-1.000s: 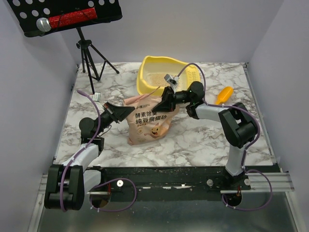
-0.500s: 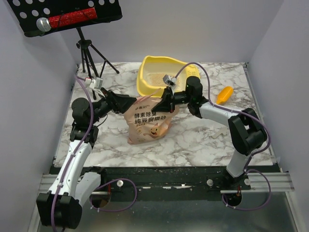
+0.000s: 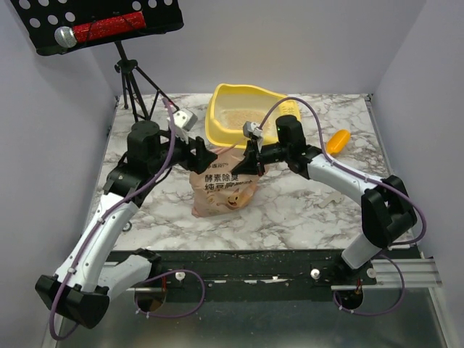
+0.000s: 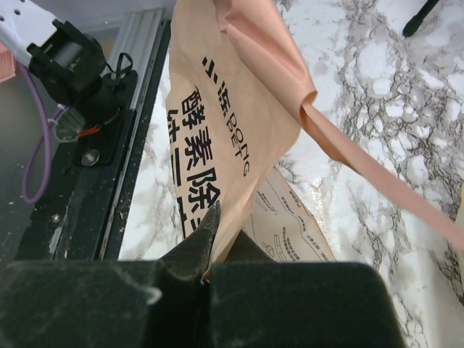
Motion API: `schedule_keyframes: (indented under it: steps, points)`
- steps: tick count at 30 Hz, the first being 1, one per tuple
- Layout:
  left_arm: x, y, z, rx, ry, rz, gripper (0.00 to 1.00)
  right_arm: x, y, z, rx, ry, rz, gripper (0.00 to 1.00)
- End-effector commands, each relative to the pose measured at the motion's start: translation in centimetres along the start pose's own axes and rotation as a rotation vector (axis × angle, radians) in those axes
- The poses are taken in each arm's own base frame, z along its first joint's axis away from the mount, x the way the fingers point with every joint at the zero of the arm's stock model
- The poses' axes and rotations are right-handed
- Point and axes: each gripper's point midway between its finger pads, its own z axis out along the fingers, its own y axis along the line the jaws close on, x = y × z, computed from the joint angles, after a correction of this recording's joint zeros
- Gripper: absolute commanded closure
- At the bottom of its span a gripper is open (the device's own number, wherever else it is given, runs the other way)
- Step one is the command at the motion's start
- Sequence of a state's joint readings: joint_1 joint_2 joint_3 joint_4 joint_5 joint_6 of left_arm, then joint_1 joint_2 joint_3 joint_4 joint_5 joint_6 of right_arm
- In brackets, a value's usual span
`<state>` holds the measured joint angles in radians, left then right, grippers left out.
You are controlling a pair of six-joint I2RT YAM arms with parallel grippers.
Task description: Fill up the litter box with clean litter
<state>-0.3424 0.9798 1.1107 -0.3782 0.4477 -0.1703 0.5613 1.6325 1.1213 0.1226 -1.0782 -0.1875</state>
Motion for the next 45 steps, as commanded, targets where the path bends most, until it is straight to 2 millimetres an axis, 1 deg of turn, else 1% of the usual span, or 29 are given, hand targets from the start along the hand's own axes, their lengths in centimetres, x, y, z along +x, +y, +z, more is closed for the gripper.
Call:
schedule_keyframes:
  steps: [1,3,5,9,11,13,15,17,18,19,20,22,25,26,29,30,31,32,34,35,36,38,39,40,42,43,45]
  points:
    - [5.6,1.1,1.1,0.004,0.211,0.154,0.20,1.2,1.0,-0.6,0.014,0.067,-0.014,1.00]
    - [5.9,0.7,1.3,0.040,0.213,0.166,0.18,1.3,1.5,-0.8,0.011,0.070,-0.029,0.99]
    - [5.7,0.2,1.3,0.070,0.200,0.183,0.16,1.4,2.0,-0.8,-0.002,0.068,-0.042,1.00]
    - [6.0,0.7,1.9,0.069,0.232,0.190,0.15,1.3,2.4,-0.7,-0.012,0.071,-0.054,1.00]
    - [6.5,0.4,2.4,0.106,0.265,0.180,0.14,1.1,2.7,-0.6,-0.027,0.067,-0.066,1.00]
    - [7.4,-0.8,2.7,0.192,0.293,0.161,0.14,0.9,2.9,-0.6,-0.027,0.066,-0.074,1.00]
    - [8.1,-1.5,2.8,0.247,0.313,0.152,0.16,0.9,2.8,-0.7,-0.022,0.066,-0.081,1.00]
    - [8.9,-2.0,2.9,0.267,0.324,0.156,0.18,0.9,2.7,-0.7,-0.014,0.069,-0.085,1.00]
    - [9.2,-1.7,3.0,0.248,0.328,0.162,0.19,0.8,2.6,-0.7,-0.010,0.068,-0.087,1.00]
    - [9.5,-1.8,3.0,0.238,0.329,0.168,0.23,0.8,2.6,-0.7,-0.009,0.068,-0.087,1.00]
    - [9.8,-1.8,3.0,0.227,0.331,0.183,0.30,0.7,2.5,-0.8,-0.002,0.068,-0.088,1.00]
    - [10.3,-2.0,2.7,0.217,0.327,0.211,0.49,0.5,2.4,-0.8,0.006,0.069,-0.091,0.99]
    - [10.1,-1.7,2.1,0.153,0.288,0.263,0.92,0.5,2.1,-1.0,0.040,0.076,-0.090,1.00]
    - [9.9,-1.5,1.9,0.131,0.268,0.290,1.00,0.3,1.9,-1.1,0.058,0.077,-0.088,0.99]
    - [8.2,-1.5,1.1,0.069,0.137,0.394,1.00,-0.5,1.0,-1.7,0.137,0.085,-0.081,0.99]
    - [7.5,-1.7,0.8,0.061,0.086,0.436,1.00,-0.8,0.3,-1.9,0.185,0.089,-0.070,0.99]
    - [6.9,-1.8,0.5,0.049,0.049,0.472,1.00,-1.2,0.2,-2.1,0.210,0.088,-0.069,0.98]
    - [6.2,-1.6,0.2,0.028,0.013,0.501,1.00,-1.6,-0.1,-2.5,0.242,0.093,-0.072,0.87]
    - [5.5,-1.6,-0.2,0.024,-0.021,0.579,1.00,-2.3,-0.9,-3.5,0.341,0.095,-0.064,0.63]
    - [5.6,-2.2,-0.4,0.060,-0.038,0.624,1.00,-2.3,-1.1,-4.0,0.378,0.106,-0.062,0.54]
    - [6.1,-3.2,-0.4,0.127,-0.051,0.686,1.00,-2.5,-1.3,-4.6,0.418,0.107,-0.060,0.47]
    - [6.3,-4.6,-0.8,0.210,-0.122,0.790,1.00,-2.5,-1.7,-5.8,0.500,0.127,-0.044,0.41]
    - [6.0,-5.1,-1.0,0.229,-0.163,0.825,1.00,-2.6,-1.7,-6.5,0.535,0.133,-0.043,0.39]
    - [6.1,-5.4,-1.2,0.246,-0.182,0.862,1.00,-2.6,-1.5,-6.9,0.551,0.139,-0.039,0.39]
    - [6.6,-6.0,-1.4,0.292,-0.179,0.903,1.00,-2.9,-0.5,-7.5,0.550,0.146,-0.035,0.37]
    - [7.1,-6.4,-1.4,0.332,-0.163,0.911,1.00,-2.9,-0.2,-7.8,0.556,0.156,-0.028,0.37]
    - [7.8,-7.7,-1.9,0.424,-0.148,0.916,1.00,-3.5,-0.7,-9.0,0.629,0.177,-0.022,0.37]
